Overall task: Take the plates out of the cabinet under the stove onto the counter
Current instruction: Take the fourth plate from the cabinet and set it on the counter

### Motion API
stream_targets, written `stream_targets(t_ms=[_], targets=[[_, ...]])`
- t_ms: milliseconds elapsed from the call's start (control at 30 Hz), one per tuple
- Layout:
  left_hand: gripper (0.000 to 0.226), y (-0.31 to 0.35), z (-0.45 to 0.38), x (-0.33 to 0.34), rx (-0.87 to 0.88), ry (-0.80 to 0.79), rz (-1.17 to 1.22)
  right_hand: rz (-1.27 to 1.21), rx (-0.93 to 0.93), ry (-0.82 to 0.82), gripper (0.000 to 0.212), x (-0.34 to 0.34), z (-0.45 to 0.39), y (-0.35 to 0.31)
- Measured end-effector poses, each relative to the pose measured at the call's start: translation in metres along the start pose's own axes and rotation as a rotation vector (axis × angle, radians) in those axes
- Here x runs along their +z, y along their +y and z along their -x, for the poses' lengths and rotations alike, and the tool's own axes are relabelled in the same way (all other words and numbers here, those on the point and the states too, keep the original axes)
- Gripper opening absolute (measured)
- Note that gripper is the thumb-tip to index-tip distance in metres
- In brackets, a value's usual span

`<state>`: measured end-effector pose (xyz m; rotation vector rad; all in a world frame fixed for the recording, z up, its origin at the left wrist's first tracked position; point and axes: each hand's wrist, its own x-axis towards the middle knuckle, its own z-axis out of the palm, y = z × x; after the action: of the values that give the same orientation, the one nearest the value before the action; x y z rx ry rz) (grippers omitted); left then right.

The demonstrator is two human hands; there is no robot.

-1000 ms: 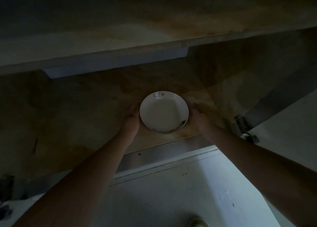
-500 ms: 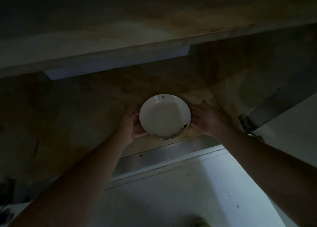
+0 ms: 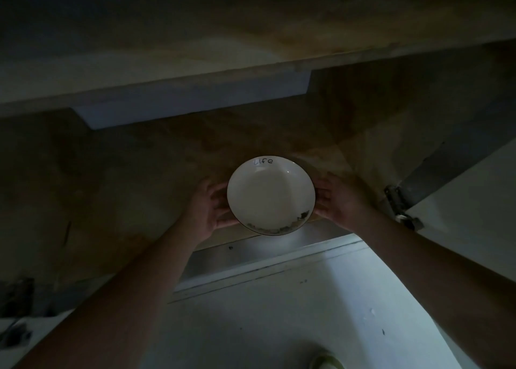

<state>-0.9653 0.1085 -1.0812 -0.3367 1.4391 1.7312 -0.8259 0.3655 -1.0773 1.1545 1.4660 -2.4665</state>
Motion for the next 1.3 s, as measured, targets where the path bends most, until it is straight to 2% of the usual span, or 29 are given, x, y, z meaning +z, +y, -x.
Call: stream_targets(t_ms=[133, 267, 367, 600, 733, 1000, 1133, 1300], targets=[[0.048, -0.005, 0.007, -0.004, -0.005, -0.019, 0.027, 0.063, -0.028, 0.047, 0.025, 0.007, 0.003, 0.005], [0.035, -0.008, 0.011, -0.009, 0.019, -0.003, 0.024, 0.074, -0.022, 0.132, 0.033, 0.015, 0.005, 0.004], [0.03, -0.01, 0.012, -0.011, 0.032, 0.004, -0.018, 0.121, -0.046, 0.141, 0.029, 0.018, 0.007, 0.005], [0.03, -0.015, 0.013, -0.015, 0.09, 0.033, -0.12, 0.219, -0.074, 0.166, 0.017, 0.021, 0.01, 0.008], [0.029, -0.019, 0.028, -0.012, 0.081, 0.069, -0.129, 0.3, -0.083, 0.186, 0.018, 0.021, 0.021, 0.007], [0.028, -0.004, 0.097, -0.003, 0.053, 0.12, -0.13, 0.378, -0.067, 0.135, 0.025, 0.047, 0.091, -0.02], [0.035, 0.018, 0.152, 0.006, 0.079, 0.129, -0.146, 0.387, -0.03, 0.148, 0.027, 0.062, 0.14, -0.047], [0.032, 0.038, 0.23, 0.019, 0.032, 0.141, -0.175, 0.395, 0.031, 0.174, 0.023, 0.079, 0.206, -0.073]])
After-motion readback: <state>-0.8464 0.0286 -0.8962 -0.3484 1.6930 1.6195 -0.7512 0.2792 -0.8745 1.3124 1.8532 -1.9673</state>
